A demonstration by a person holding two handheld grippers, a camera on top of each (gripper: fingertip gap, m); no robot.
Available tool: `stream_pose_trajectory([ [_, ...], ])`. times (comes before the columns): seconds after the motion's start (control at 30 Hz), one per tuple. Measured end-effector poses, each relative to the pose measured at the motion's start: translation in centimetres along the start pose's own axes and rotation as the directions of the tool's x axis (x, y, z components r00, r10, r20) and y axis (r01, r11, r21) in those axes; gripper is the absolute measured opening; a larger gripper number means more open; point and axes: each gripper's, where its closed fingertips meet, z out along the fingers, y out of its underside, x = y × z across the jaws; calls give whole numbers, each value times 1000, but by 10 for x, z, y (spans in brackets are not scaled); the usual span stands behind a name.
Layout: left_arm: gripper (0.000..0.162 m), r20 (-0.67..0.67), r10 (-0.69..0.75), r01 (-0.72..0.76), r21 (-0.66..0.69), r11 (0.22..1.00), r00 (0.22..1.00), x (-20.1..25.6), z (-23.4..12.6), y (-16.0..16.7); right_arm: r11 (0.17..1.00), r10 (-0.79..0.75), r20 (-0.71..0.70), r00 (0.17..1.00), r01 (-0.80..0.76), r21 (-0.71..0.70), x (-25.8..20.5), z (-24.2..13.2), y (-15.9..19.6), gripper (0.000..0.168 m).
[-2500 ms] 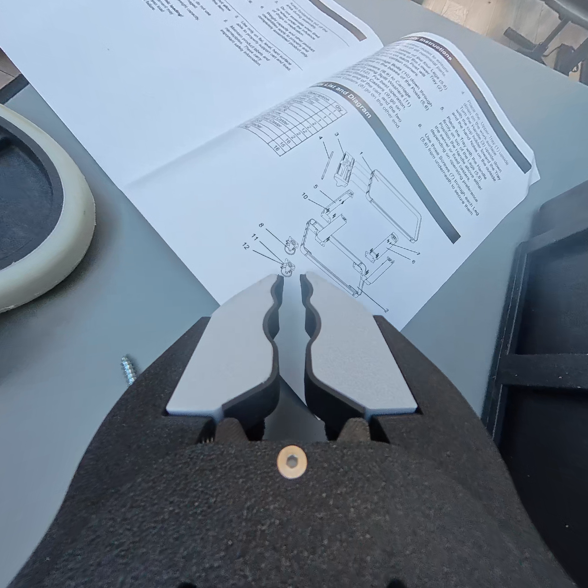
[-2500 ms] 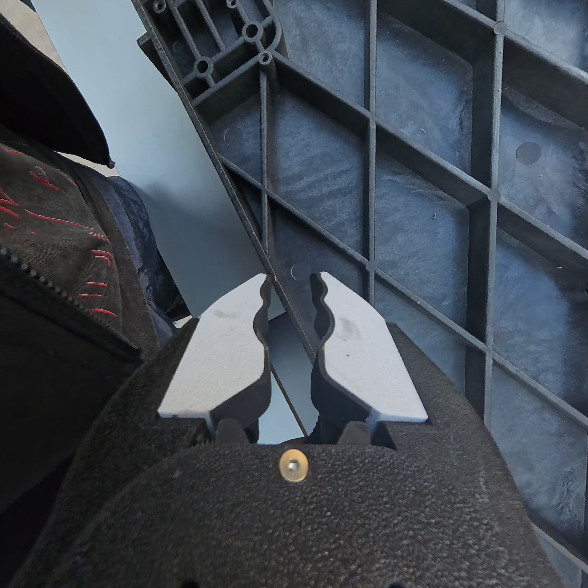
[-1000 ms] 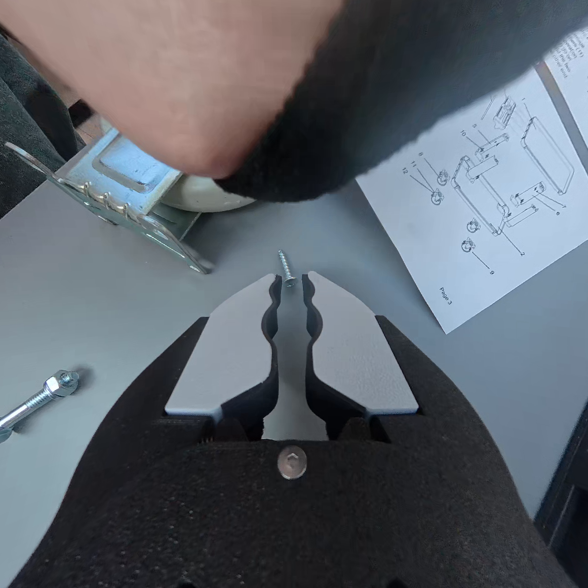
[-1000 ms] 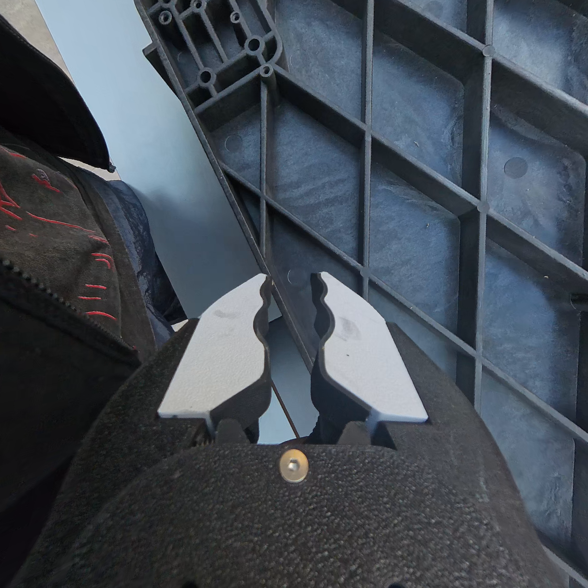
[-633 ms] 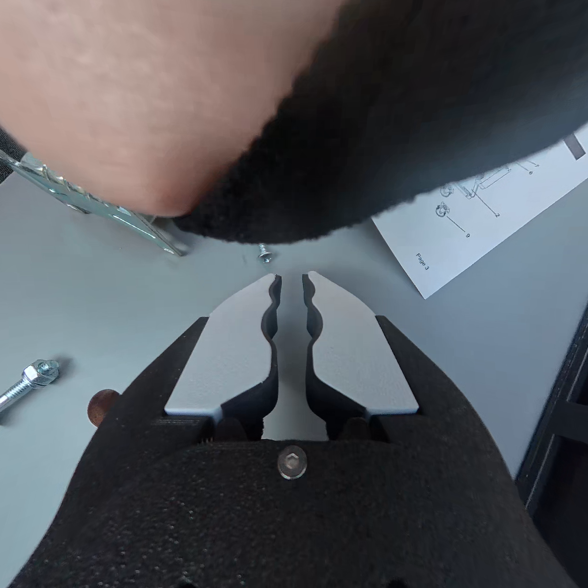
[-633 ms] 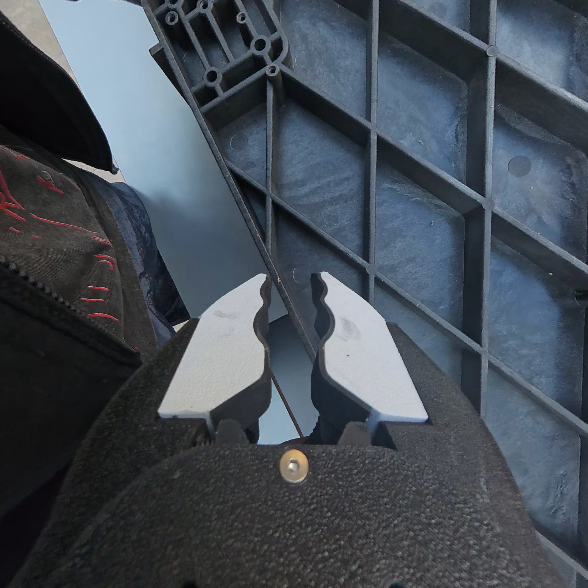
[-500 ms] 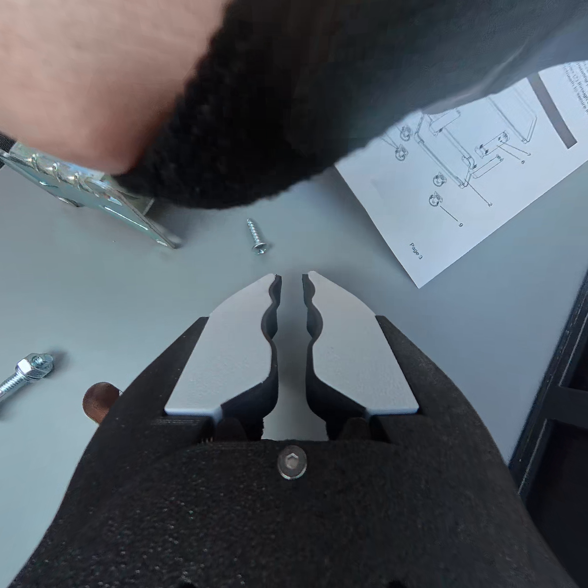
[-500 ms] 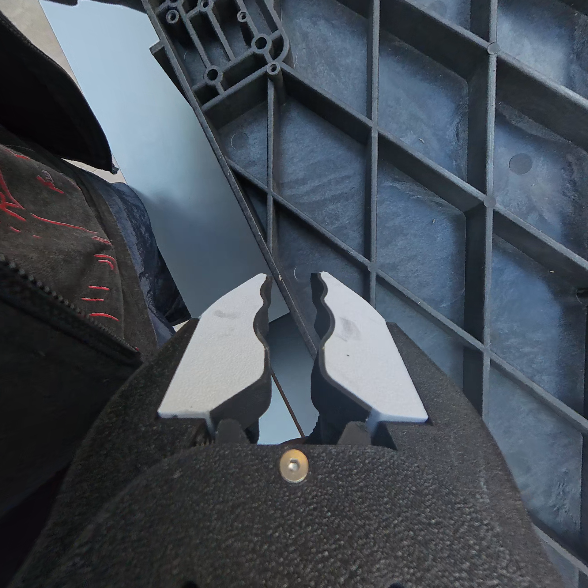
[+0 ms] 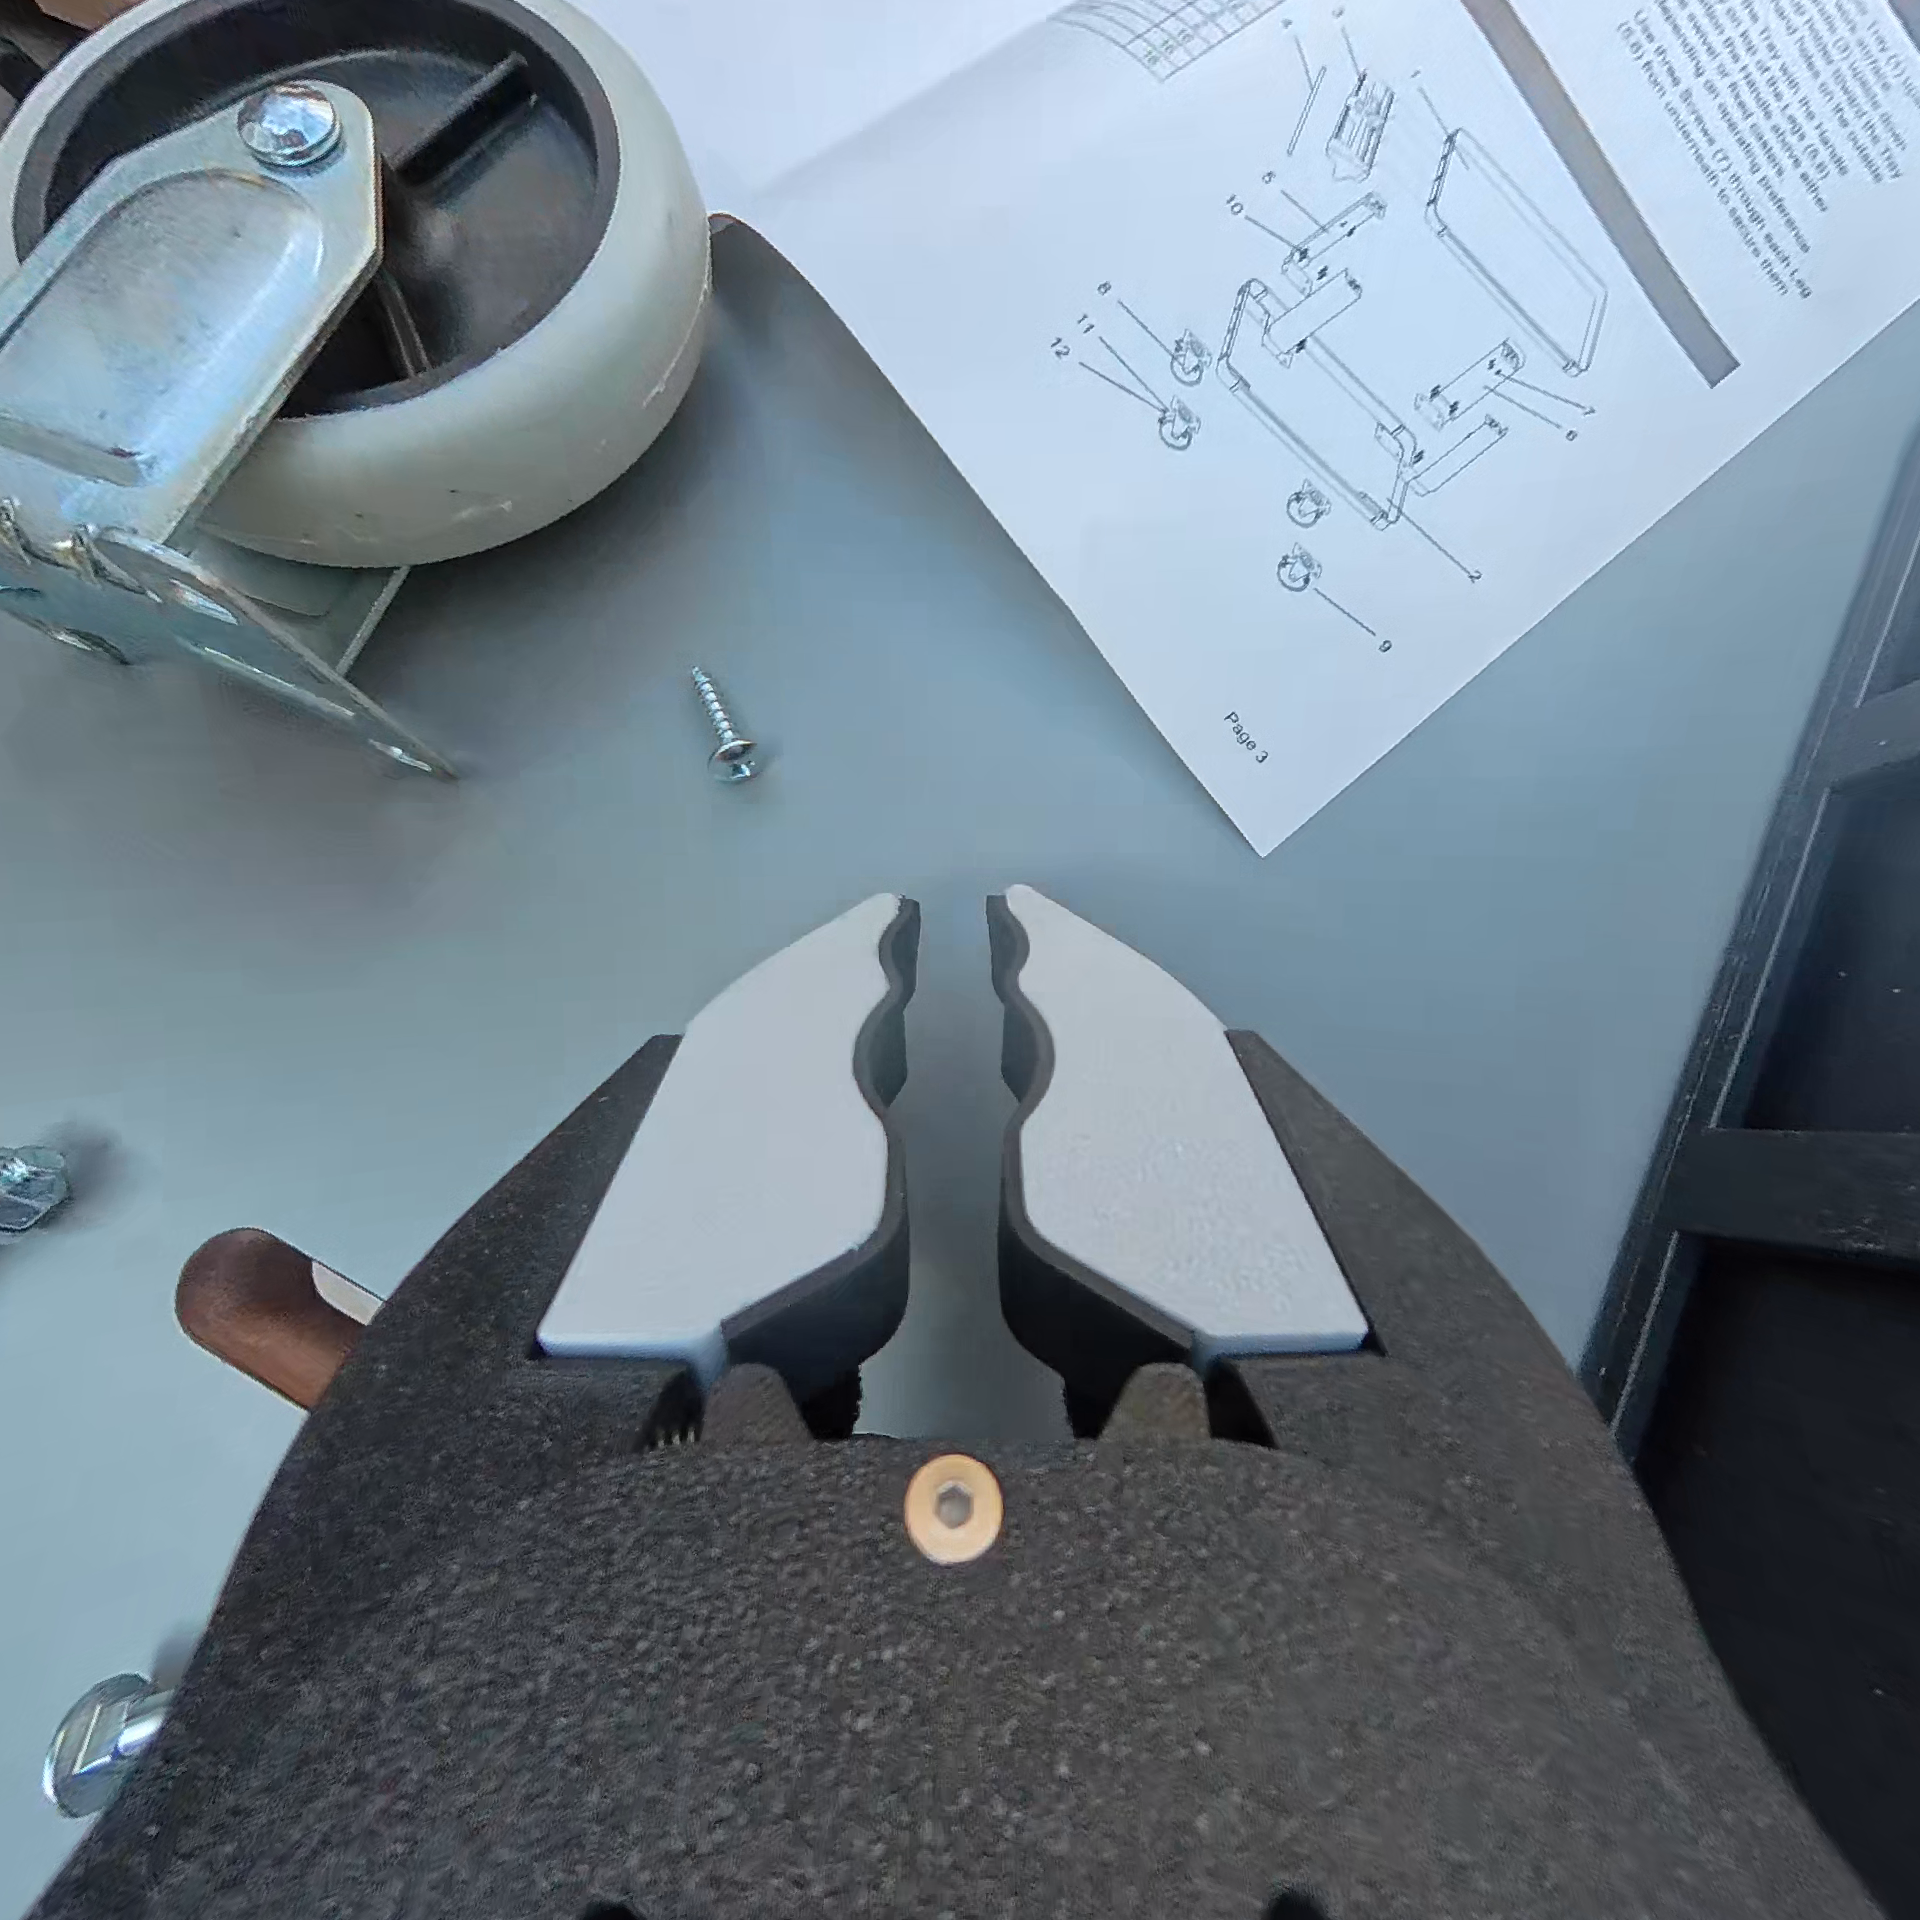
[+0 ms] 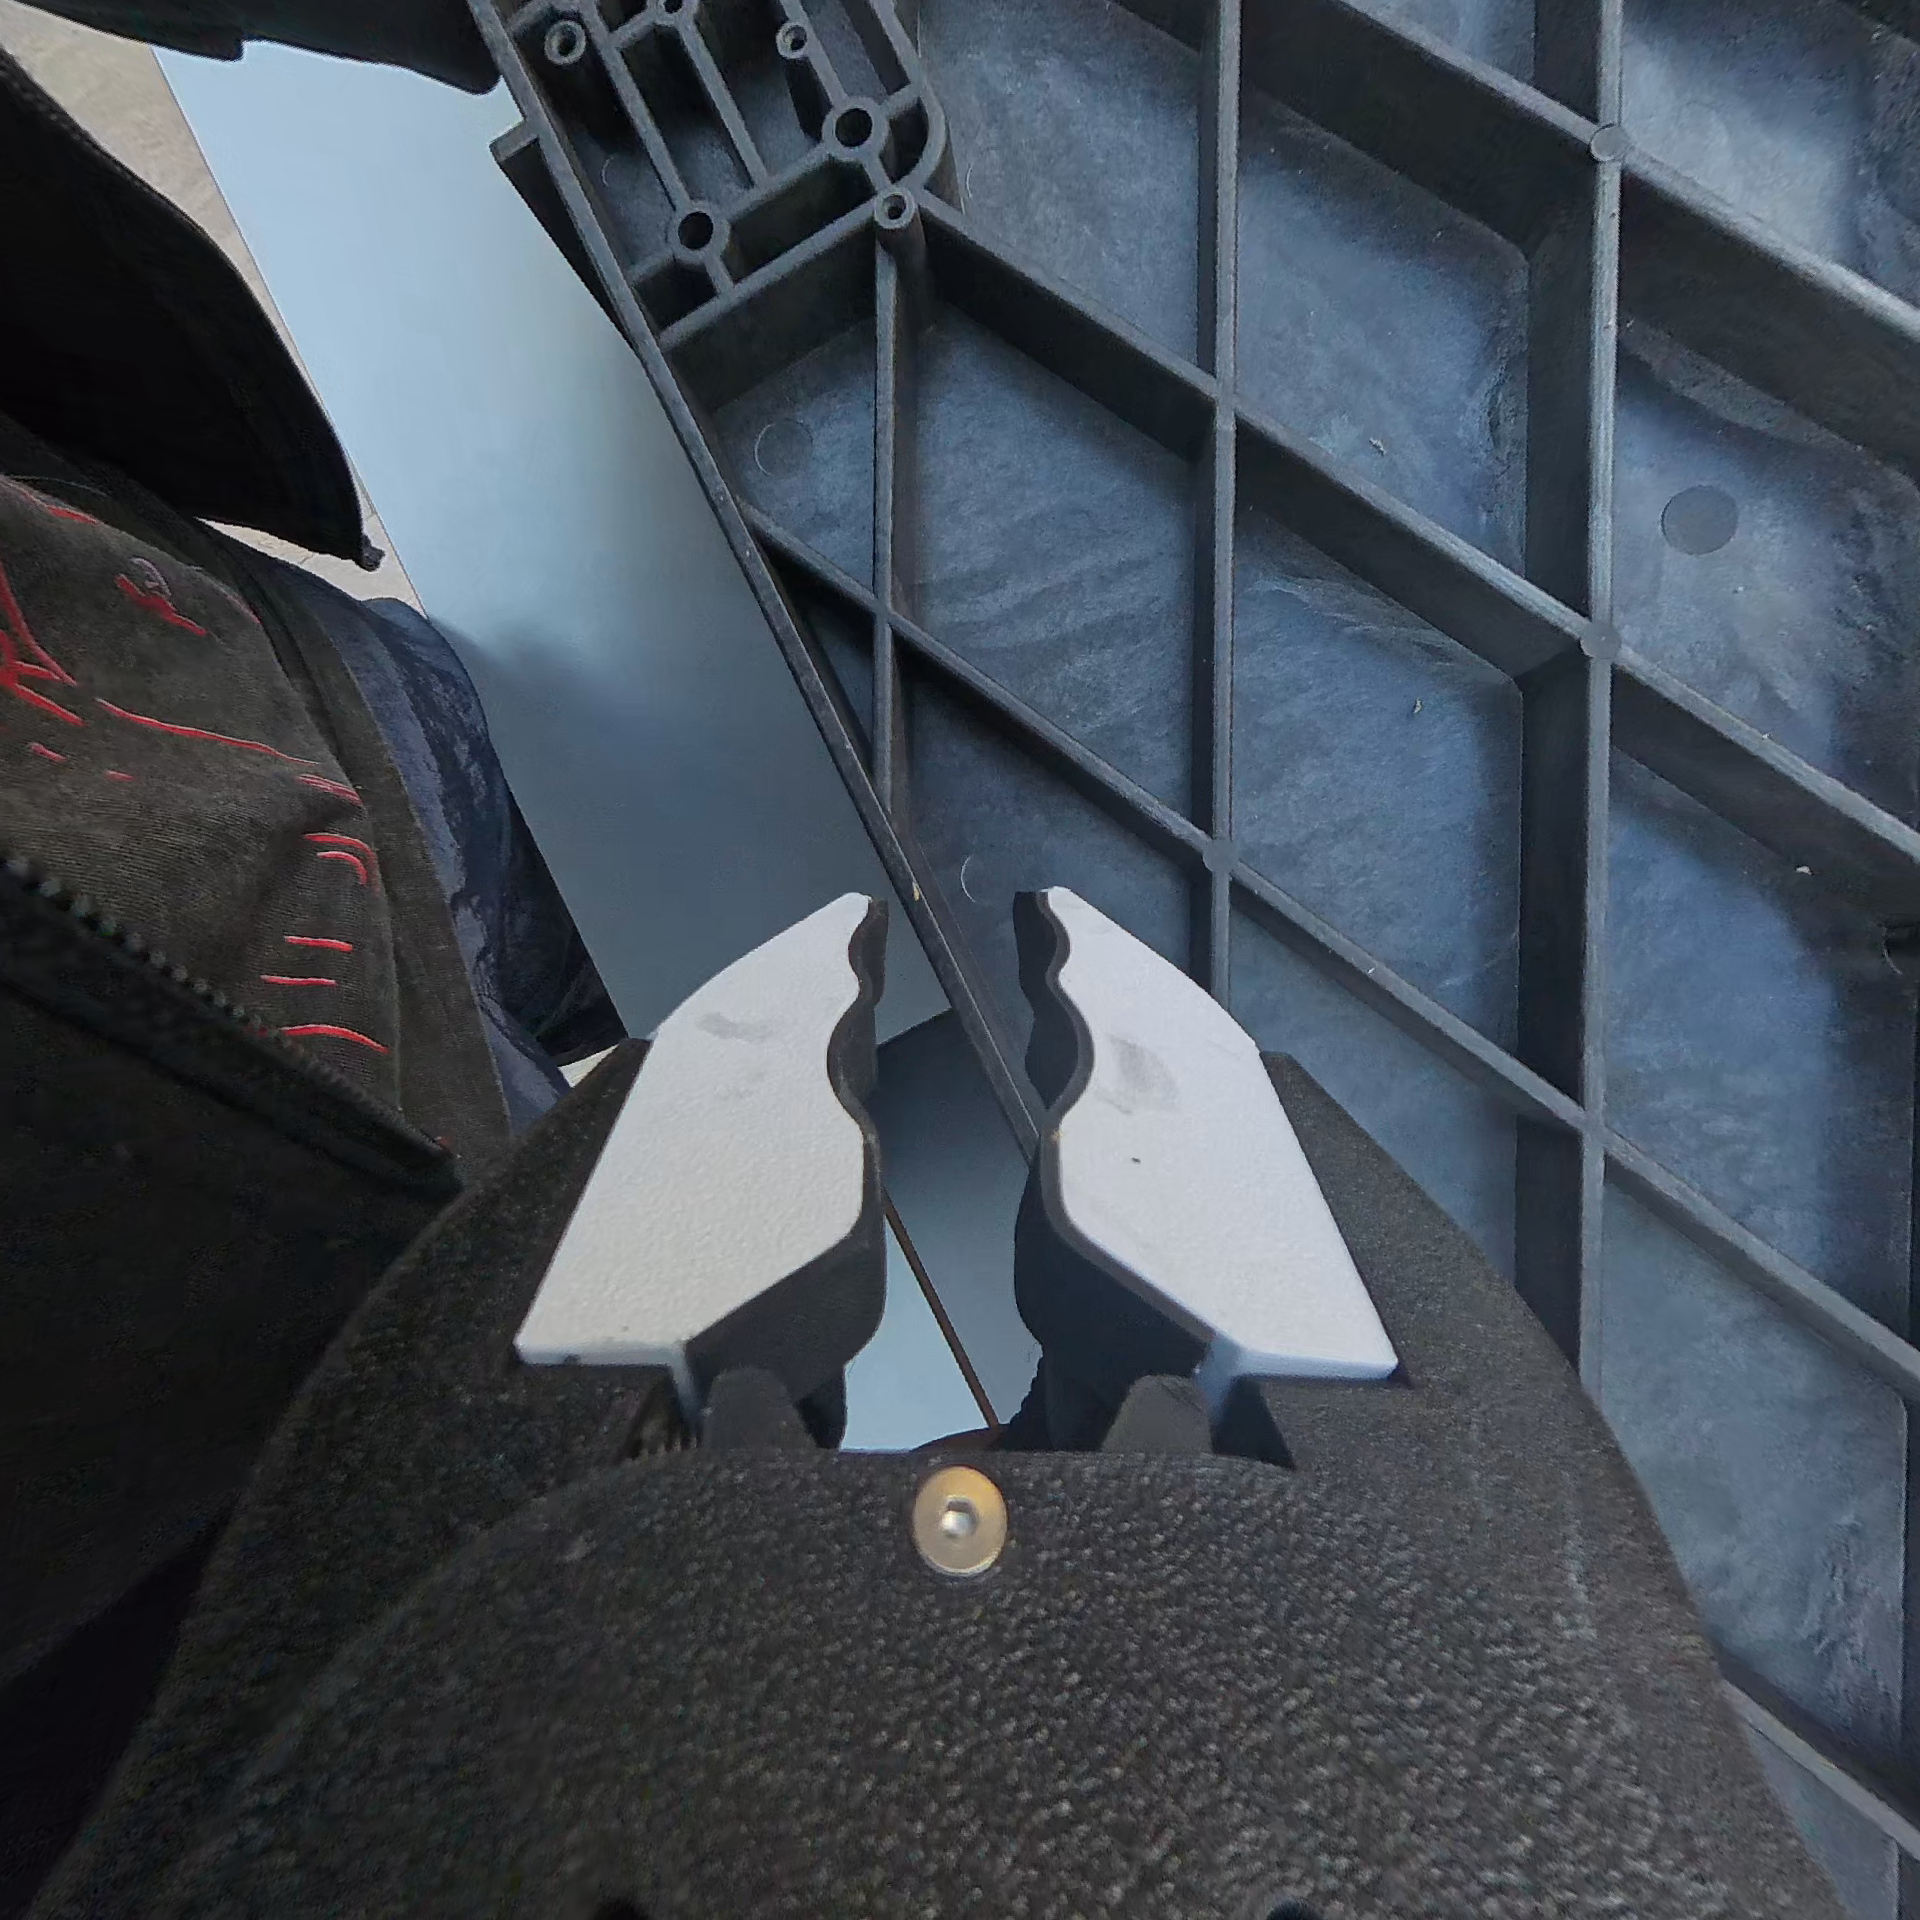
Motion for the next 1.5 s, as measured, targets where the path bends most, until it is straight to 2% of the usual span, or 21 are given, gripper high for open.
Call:
stream_pose_trajectory([
  [1.5, 13, -20, -10, 10, -8, 1000, 1000, 6, -2, 1, 1000, 0, -2, 1000, 0, 5, -2, -3, 7, 25],
])
